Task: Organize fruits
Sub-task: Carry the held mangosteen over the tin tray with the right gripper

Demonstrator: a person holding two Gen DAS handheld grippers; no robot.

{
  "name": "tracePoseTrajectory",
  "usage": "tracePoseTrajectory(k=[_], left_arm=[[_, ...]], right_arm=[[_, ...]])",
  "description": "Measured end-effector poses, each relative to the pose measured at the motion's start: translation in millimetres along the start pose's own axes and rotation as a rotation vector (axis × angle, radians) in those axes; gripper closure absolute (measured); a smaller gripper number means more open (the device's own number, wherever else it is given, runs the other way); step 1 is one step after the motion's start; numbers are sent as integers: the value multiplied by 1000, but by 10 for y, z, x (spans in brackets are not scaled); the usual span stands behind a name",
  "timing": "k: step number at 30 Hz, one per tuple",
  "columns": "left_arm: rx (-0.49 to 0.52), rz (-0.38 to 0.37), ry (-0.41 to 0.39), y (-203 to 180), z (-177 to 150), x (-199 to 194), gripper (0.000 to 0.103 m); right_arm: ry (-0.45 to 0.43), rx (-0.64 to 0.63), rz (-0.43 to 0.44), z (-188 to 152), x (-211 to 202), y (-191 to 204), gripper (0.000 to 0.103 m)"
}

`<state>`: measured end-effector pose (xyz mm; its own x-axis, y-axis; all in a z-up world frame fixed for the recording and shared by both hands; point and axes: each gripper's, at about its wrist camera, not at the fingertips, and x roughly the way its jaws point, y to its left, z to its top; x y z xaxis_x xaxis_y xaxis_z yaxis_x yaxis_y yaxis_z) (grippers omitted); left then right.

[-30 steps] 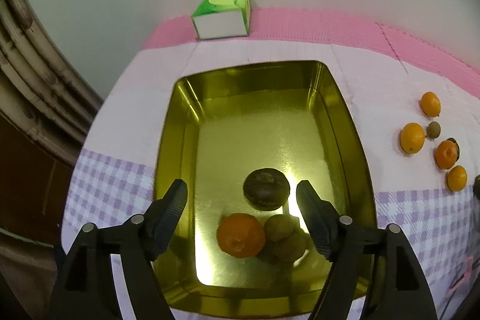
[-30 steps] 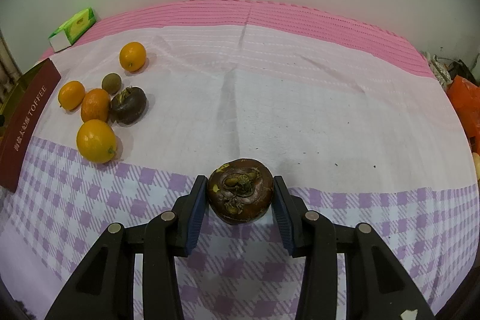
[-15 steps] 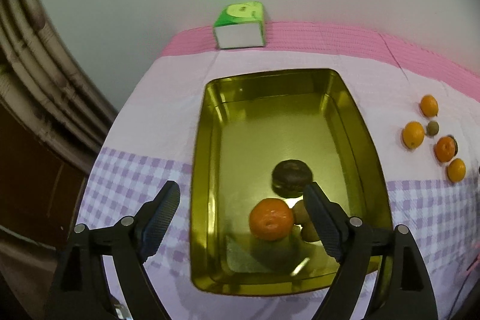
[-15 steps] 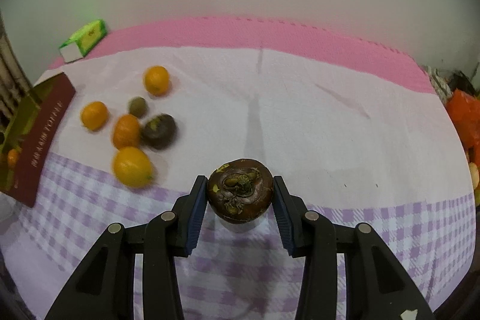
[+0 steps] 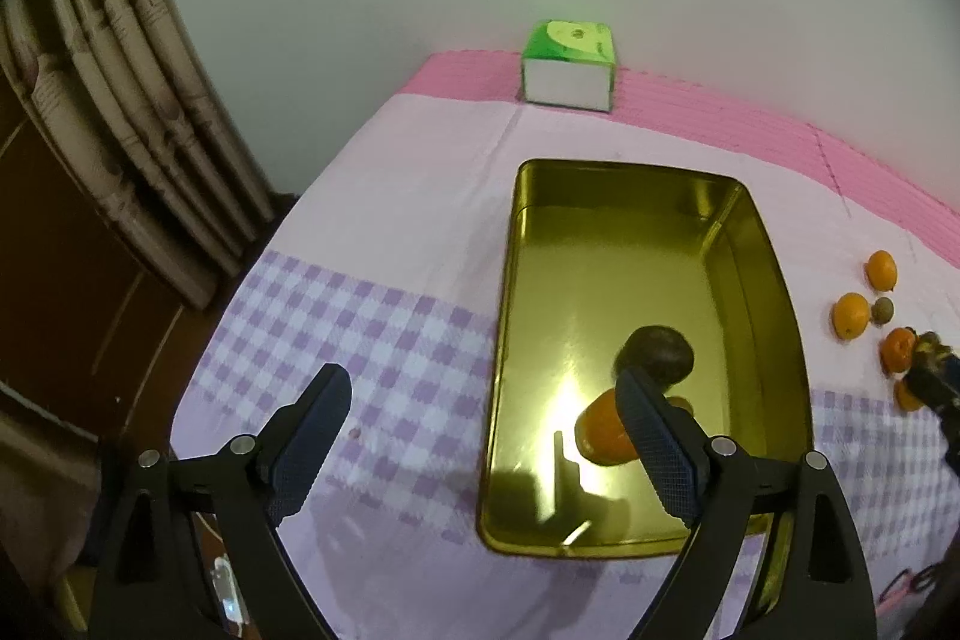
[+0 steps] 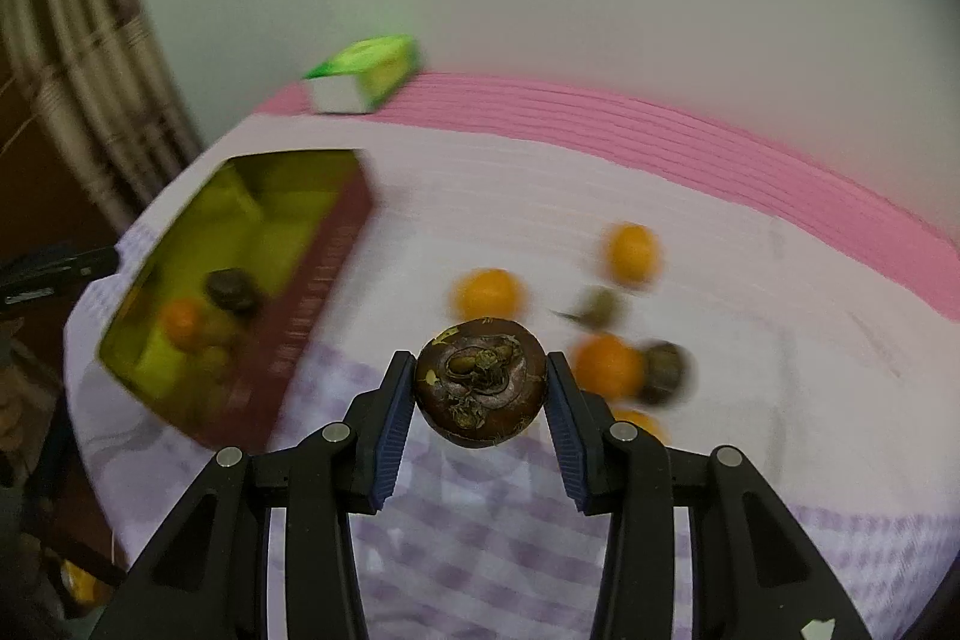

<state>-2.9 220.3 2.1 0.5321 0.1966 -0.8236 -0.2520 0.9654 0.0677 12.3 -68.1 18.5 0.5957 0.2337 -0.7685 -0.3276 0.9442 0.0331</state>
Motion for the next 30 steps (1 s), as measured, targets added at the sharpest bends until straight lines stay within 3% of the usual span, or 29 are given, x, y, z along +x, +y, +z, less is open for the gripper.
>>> tracePoseTrajectory(k=[7, 12, 30], left_arm=[[-81, -1, 13, 195, 10, 33, 10], [-118, 17, 33, 278, 7, 88, 10], [-167, 8, 52, 391, 8, 123, 10]], right_arm=[[19, -128, 93, 110, 223, 700, 63], [44, -187, 108, 142, 391, 991, 63], [107, -286, 103, 163, 756, 1393, 63]])
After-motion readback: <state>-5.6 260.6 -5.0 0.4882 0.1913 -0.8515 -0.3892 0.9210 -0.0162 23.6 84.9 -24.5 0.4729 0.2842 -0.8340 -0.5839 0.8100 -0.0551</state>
